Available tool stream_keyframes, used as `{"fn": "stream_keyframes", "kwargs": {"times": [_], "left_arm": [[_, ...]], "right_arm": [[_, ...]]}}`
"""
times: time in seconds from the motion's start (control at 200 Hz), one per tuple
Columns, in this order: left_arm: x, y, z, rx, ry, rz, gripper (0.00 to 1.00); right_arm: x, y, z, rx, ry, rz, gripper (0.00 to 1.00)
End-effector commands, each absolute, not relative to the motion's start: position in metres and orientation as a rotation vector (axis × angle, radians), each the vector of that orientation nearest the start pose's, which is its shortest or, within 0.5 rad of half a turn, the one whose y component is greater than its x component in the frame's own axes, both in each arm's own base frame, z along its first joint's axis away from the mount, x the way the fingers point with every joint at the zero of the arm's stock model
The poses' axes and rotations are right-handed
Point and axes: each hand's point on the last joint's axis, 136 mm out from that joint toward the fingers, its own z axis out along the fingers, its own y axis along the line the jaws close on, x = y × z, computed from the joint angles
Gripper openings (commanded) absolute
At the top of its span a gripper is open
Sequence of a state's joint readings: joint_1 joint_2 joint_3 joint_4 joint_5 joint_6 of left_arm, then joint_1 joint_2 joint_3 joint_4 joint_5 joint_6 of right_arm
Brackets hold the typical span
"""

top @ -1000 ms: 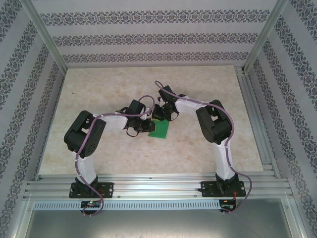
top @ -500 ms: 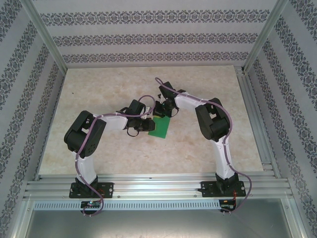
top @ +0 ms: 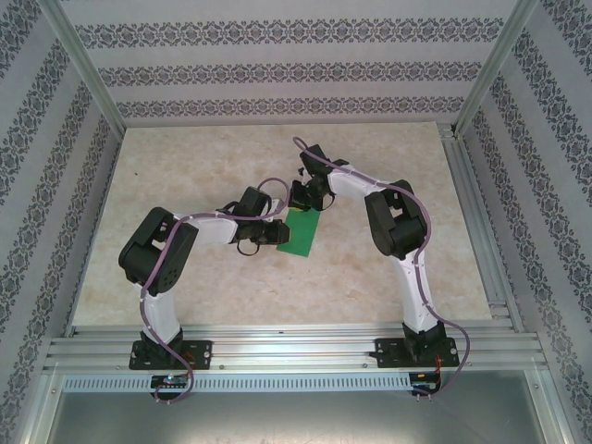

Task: Fold a paper plane with a square sheet of paper (fold left side to right side)
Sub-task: Fold the square sheet of paper in half at the center of the table.

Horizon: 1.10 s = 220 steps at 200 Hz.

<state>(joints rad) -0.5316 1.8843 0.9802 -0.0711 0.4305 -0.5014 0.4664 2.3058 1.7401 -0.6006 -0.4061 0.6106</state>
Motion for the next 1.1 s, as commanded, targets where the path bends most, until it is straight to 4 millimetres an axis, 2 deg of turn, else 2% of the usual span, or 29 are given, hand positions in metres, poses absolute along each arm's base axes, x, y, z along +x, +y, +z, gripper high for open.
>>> {"fn": "stream_keyframes", "kwargs": {"times": [0.0,0.385,0.47,0.559,0.649,0.764,0.924,1.014,1.094], "left_arm": [[0.27,-0.238,-0.04,0.174,3.003,-0.701,0.2],[0.268,-0.236,-0.037,0.177,2.997,-0.7,0.2],[0.268,-0.236,-0.037,0.175,2.997,-0.701,0.2],[0.268,-0.236,-0.036,0.171,2.995,-0.702,0.2],[0.271,-0.238,-0.035,0.171,2.987,-0.706,0.2],[0.272,-0.238,-0.033,0.171,2.981,-0.706,0.2],[0.273,-0.239,-0.033,0.175,2.982,-0.704,0.2],[0.274,-0.239,-0.031,0.175,2.977,-0.707,0.2],[0.275,-0.24,-0.031,0.174,2.977,-0.705,0.2]], "right_arm": [[0.488,0.247,-0.003,0.196,2.805,0.553,0.05],[0.513,0.236,-0.002,0.215,2.79,0.506,0.06],[0.52,0.235,0.012,0.208,2.763,0.532,0.06],[0.521,0.241,0.046,0.17,2.707,0.583,0.06],[0.509,0.248,0.079,0.127,2.662,0.63,0.06],[0.484,0.251,0.098,0.099,2.634,0.66,0.06],[0.439,0.279,0.087,0.098,2.659,0.802,0.06],[0.422,0.295,0.074,0.112,2.674,0.846,0.06],[0.415,0.308,0.061,0.135,2.68,0.894,0.06]]}}
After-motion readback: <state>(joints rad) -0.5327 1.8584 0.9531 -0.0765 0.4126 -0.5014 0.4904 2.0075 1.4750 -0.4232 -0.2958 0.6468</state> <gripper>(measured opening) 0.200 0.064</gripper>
